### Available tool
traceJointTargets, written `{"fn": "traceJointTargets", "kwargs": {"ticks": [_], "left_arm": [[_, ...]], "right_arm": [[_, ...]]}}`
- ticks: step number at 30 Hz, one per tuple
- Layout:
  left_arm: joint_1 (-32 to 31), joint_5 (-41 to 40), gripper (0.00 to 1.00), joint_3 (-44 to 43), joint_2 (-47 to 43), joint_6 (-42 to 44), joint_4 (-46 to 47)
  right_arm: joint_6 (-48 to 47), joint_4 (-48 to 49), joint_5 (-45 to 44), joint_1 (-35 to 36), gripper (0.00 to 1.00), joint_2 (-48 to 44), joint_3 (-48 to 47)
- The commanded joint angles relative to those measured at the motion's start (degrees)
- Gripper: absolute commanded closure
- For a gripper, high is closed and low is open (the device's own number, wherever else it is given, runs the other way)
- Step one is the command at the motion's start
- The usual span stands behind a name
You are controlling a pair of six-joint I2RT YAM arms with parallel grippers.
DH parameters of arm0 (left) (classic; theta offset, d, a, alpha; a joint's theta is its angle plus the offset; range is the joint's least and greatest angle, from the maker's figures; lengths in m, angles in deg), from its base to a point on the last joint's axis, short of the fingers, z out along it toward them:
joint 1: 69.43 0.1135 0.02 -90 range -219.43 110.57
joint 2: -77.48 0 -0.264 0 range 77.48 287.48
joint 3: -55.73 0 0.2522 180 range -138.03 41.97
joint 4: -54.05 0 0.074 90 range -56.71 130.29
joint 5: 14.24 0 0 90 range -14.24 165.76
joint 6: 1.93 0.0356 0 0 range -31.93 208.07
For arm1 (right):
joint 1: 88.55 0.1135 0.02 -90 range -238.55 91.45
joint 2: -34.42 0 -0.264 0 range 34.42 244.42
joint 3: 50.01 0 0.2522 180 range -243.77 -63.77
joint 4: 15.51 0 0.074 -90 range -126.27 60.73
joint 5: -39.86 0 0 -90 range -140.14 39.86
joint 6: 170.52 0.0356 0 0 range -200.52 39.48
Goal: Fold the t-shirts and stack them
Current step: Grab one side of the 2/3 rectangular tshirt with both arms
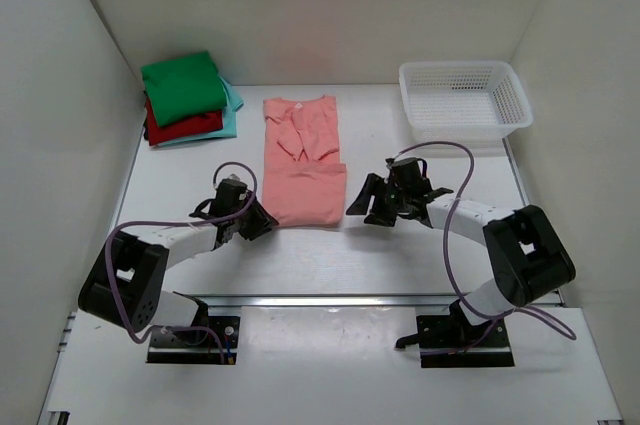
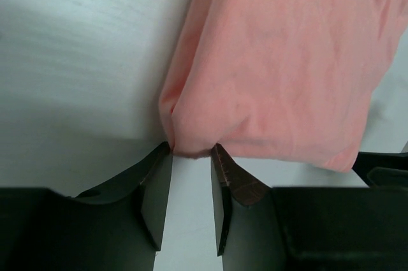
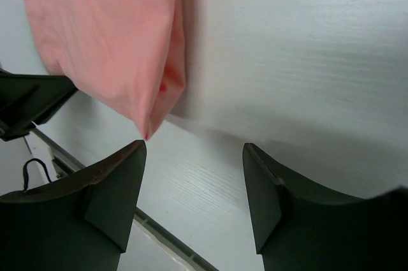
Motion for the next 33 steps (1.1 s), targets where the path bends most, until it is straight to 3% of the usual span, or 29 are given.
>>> {"fn": "traceJointTargets", "kwargs": {"ticks": [1,14,17,22,23,24,29,33], "left_arm": [[0.47,-2.57,0.59,1.79,-3.32,-0.11,-2.39],[1.7,-3.79,0.54,4.25,-4.38,-1.42,-0.37],[1.7,-3.88,0.53,3.99,-2.8,-1.78,0.95],[1.44,-5.29,0.58,1.62,0.54,-1.43,2.09],[1.61,-5.73,0.68,0.83,1.59,-1.08,2.0],[1.53,-5.73,0.97,0.48,1.68,-0.9,2.0],[0.65,-3.28,1.0,-0.24,0.03,4.01,-9.39],[-0.93,0.94,1.0,5.21,-13.12,5.08,-19.68]], "right_arm": [[3.09,6.38,1.35,0.95,0.4,1.04,-0.36],[6.44,13.07,5.05,4.73,0.42,9.47,-2.9],[6.26,13.77,5.48,4.65,0.51,10.97,-3.7],[4.77,11.06,5.23,5.26,0.75,13.34,-6.07],[4.33,10.96,4.96,5.0,0.89,13.43,-7.03],[4.15,10.09,4.87,4.91,1.0,13.52,-7.13],[0.38,2.45,5.48,6.84,0.99,8.54,-4.94],[-3.75,-6.33,9.34,8.08,1.0,1.49,1.55]]}}
